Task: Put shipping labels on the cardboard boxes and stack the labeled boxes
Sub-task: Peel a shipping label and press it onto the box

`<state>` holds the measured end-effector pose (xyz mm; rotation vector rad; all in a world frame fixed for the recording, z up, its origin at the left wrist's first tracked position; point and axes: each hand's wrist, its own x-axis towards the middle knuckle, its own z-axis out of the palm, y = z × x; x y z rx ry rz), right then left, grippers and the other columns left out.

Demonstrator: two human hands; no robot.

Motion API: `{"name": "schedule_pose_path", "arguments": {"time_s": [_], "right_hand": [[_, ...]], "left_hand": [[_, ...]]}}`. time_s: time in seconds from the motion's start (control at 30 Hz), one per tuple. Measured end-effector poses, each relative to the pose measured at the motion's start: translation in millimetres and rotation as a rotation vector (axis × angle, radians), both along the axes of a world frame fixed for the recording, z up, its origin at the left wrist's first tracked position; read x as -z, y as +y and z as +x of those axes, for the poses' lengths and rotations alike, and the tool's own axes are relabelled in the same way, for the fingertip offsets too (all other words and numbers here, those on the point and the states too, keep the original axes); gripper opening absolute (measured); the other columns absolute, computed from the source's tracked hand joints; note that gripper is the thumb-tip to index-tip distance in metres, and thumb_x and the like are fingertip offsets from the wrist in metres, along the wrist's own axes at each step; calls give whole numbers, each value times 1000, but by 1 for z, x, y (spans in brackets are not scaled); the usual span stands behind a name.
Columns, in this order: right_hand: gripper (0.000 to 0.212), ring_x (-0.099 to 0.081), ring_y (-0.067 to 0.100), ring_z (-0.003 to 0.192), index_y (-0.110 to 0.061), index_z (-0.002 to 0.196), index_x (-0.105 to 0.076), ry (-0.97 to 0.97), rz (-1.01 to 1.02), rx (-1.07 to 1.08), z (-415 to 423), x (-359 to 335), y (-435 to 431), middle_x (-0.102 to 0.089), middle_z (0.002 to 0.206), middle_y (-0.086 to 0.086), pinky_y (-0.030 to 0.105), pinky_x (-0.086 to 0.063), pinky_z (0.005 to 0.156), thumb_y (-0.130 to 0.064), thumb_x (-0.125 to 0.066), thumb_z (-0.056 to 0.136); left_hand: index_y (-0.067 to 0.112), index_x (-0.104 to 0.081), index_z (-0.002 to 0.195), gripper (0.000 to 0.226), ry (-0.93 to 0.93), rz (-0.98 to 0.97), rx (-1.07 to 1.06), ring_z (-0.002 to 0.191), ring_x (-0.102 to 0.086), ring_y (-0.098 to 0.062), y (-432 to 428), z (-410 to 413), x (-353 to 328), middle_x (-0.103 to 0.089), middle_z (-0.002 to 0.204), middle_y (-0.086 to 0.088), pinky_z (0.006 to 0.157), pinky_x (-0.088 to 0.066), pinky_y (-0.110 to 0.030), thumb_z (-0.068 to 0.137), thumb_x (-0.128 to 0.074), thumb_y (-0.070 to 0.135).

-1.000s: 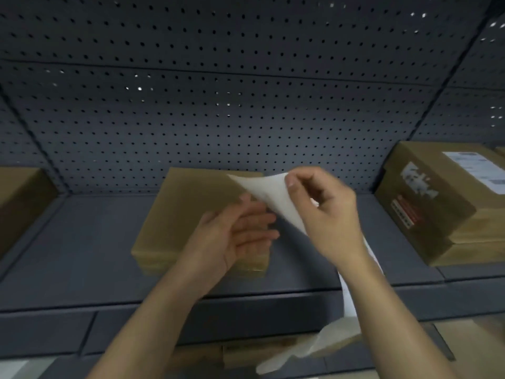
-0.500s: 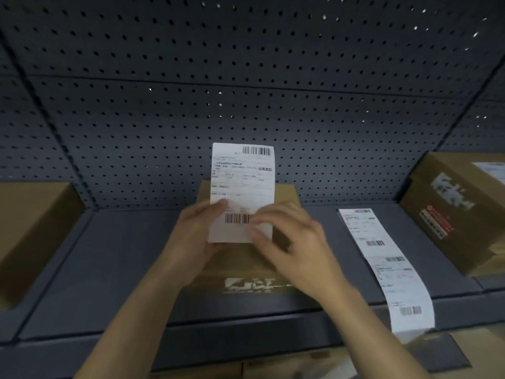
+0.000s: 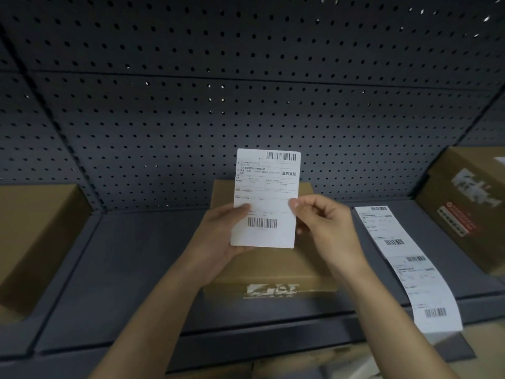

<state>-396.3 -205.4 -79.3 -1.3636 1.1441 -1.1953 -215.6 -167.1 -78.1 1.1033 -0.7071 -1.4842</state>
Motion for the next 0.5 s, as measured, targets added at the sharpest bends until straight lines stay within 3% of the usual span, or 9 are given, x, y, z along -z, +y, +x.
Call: {"name": "schedule_pose_path", "arguments": {"time_s": [0.17, 0.3, 0.5], "right_hand": [[13, -59, 12, 66, -3, 89, -72, 34, -41, -19, -2, 0, -8, -71, 86, 21, 20, -51, 59, -14, -67, 94], [12, -64, 18, 73, -6, 90, -72, 53, -47, -29, -3, -2, -13, -74, 86, 17, 27, -55, 64, -15, -67, 94], [12, -67, 10, 68, -3, 91, -73, 38, -22, -51, -5, 2, -17, -75, 82, 12, 19, -52, 58, -13, -67, 93]], "left_hand": [[11, -71, 103, 17, -71, 10, -55, 100, -72, -24, -5, -3, 3, -77, 101, -6, 81, -60, -45, 97, -55, 14], [17, -76, 102, 19, -298, -32, -81, 99, -72, -20, -9, -2, 8, -77, 103, 0, 96, -53, -47, 97, -59, 17], [18, -75, 110, 20, -455, -96, -79, 97, -72, -11, -6, 0, 12, -76, 103, 8, 93, -55, -38, 94, -63, 22]]}}
